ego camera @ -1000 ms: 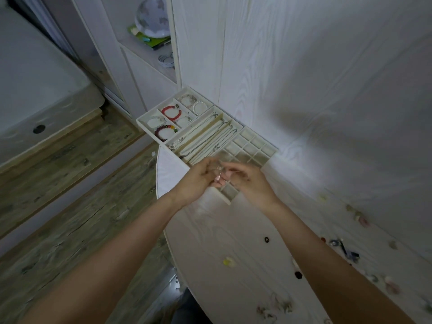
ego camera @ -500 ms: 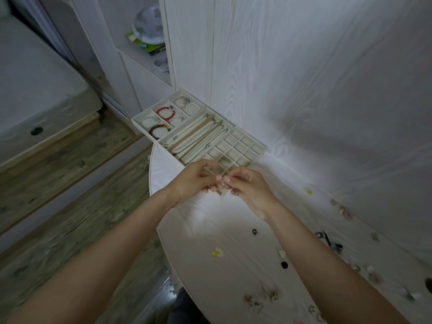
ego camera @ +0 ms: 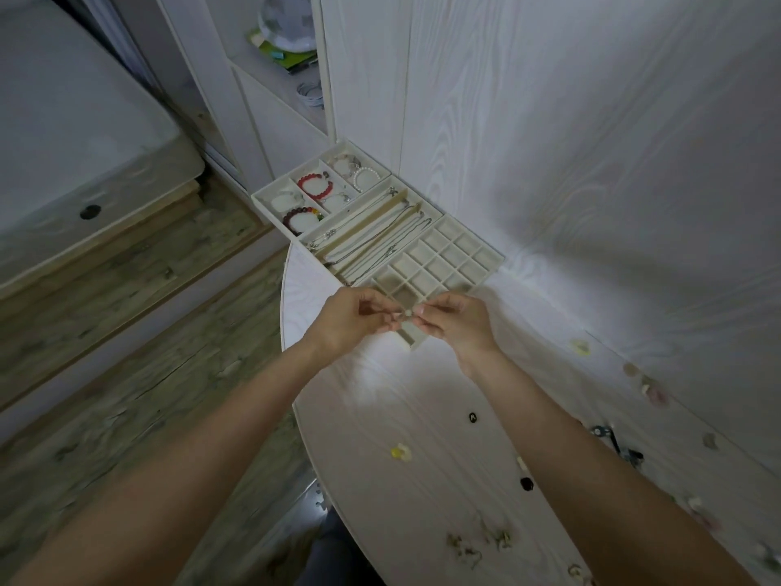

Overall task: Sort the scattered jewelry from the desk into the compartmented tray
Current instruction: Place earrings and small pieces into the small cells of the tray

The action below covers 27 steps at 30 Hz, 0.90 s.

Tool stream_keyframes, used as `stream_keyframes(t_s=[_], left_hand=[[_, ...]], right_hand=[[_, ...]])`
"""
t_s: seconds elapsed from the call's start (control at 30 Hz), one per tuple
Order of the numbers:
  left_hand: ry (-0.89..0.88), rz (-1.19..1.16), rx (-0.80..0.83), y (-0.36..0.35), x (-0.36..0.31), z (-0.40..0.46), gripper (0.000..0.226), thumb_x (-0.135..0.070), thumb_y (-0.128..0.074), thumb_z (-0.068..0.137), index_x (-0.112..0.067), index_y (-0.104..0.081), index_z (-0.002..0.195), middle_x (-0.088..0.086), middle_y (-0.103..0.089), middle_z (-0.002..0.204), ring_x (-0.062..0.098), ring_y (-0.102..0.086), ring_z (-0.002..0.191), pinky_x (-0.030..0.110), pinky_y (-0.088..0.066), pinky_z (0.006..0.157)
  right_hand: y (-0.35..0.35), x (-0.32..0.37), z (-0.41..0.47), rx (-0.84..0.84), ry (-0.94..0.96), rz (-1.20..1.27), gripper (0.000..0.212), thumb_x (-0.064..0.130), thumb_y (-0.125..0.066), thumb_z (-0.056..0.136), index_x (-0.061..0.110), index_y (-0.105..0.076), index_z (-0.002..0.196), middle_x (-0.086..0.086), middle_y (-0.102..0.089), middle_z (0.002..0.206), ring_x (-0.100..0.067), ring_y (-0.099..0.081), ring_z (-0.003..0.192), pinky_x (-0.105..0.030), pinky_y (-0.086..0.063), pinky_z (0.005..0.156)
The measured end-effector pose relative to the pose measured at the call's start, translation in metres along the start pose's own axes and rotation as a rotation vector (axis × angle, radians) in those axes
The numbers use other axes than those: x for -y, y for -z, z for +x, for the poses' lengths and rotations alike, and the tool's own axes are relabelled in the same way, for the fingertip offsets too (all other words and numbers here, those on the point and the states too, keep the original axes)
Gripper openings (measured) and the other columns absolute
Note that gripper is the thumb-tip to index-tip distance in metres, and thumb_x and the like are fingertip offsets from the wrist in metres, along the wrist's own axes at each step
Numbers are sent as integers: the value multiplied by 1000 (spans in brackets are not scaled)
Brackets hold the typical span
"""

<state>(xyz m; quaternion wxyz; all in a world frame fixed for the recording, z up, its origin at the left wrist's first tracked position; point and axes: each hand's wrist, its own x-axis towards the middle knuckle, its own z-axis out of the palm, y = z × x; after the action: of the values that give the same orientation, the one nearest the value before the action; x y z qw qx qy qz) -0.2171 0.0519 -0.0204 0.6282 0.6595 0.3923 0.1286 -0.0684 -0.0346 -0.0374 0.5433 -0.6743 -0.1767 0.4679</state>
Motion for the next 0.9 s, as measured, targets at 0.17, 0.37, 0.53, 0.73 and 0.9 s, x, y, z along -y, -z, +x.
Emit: stream_keyframes(t_s=[0.17, 0.37, 0.53, 0.73, 0.9], left_hand=[[-22, 335, -196, -3, 14, 20, 10, -6, -64, 86, -6, -69, 94, 4, -70, 78, 11, -67, 76, 20, -52, 81], [19, 559, -205, -1, 32, 43, 12, -12, -59, 90, -10, -70, 95, 5, -69, 87, 18, -64, 83, 35, -54, 81], [-34, 805, -253, -6, 34, 47, 16, -23, -57, 92, -15, -69, 100, 2, -65, 101, 20, -58, 94, 34, -50, 74], [-111, 1154, -313, -16, 37, 55, 16, -24, -61, 88, -14, -71, 94, 6, -56, 110, 27, -50, 102, 38, -38, 77], [-7, 1265, -356, -26, 31, 59, 8, -16, -74, 70, -21, -74, 76, 1, -60, 99, 25, -52, 93, 36, -32, 70]], right_hand=[[-10, -13, 25, -42, 162, -471, 20, 3, -70, 79, 17, -63, 67, -3, -65, 79, -11, -60, 70, -21, -47, 71], [-18, -23, 46, -52, 283, -698, 8, 4, -68, 81, 10, -70, 75, -2, -66, 74, -13, -60, 71, -24, -47, 69], [-26, -31, 51, -90, 303, -907, 10, 11, -61, 86, 10, -67, 77, -7, -62, 88, -17, -58, 76, -25, -42, 64], [-27, -29, 50, -127, 368, -1081, 13, 18, -57, 88, 13, -67, 83, -1, -54, 95, -16, -55, 79, -23, -33, 57], [-26, -30, 53, -90, 464, -1229, 16, 14, -54, 89, 10, -67, 80, -1, -52, 88, -14, -46, 69, -19, -18, 46]])
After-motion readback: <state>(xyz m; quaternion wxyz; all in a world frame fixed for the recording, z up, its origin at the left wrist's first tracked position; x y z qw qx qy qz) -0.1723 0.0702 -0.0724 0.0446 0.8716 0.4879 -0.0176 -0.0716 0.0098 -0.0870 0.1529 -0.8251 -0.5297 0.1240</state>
